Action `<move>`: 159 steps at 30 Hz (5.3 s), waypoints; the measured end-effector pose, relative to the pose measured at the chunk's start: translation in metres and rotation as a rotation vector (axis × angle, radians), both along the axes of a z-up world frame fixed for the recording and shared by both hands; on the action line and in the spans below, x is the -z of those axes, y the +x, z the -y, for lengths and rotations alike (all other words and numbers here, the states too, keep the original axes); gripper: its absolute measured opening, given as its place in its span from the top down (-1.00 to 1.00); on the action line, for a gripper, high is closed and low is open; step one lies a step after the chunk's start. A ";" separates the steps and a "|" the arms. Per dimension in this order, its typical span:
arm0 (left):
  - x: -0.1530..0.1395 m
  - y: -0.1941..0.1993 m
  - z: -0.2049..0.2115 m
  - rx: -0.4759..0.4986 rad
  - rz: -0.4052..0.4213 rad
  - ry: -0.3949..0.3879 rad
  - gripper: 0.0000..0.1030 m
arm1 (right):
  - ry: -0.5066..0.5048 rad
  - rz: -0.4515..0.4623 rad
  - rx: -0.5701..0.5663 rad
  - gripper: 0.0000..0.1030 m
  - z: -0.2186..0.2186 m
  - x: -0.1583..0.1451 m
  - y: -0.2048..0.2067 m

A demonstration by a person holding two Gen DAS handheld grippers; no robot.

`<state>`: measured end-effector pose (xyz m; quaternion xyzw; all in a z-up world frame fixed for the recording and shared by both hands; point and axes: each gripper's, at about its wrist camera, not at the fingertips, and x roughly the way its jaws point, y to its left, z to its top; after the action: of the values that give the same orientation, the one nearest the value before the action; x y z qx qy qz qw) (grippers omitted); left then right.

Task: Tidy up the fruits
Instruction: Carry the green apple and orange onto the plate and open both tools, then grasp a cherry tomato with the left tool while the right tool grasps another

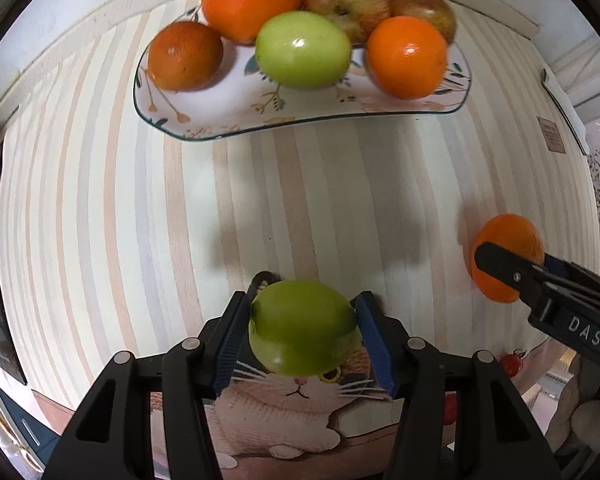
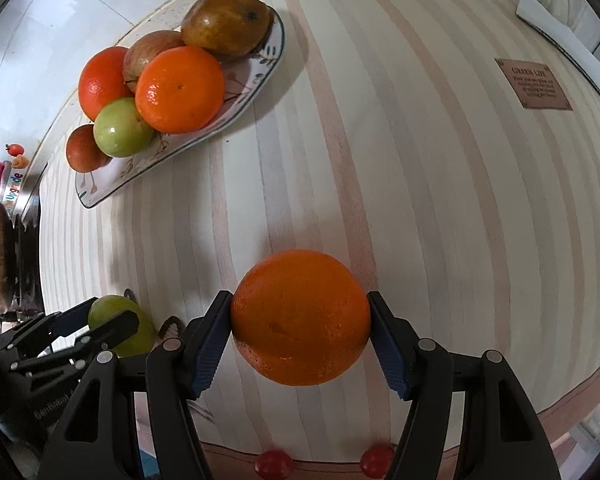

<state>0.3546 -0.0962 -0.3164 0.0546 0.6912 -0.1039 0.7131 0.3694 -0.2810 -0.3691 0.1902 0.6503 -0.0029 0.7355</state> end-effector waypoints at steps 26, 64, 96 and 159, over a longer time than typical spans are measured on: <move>0.011 0.022 -0.012 -0.011 -0.170 -0.139 -0.14 | 0.051 0.036 0.036 -0.33 0.005 -0.020 0.022; -0.041 0.087 -0.035 -0.132 0.104 -0.122 -0.12 | 0.067 0.137 0.120 -0.33 0.016 -0.049 0.063; -0.003 0.110 -0.035 -0.197 0.085 -0.074 -0.14 | 0.073 0.159 0.148 -0.38 0.040 -0.023 0.131; -0.193 -0.062 -0.048 -0.120 0.455 -0.094 -0.70 | -0.179 0.527 0.006 -0.90 -0.028 -0.252 -0.077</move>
<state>0.2922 -0.0479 -0.1234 0.0022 0.5092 -0.0786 0.8571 0.2920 -0.2531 -0.1167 0.1205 0.4332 -0.0132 0.8931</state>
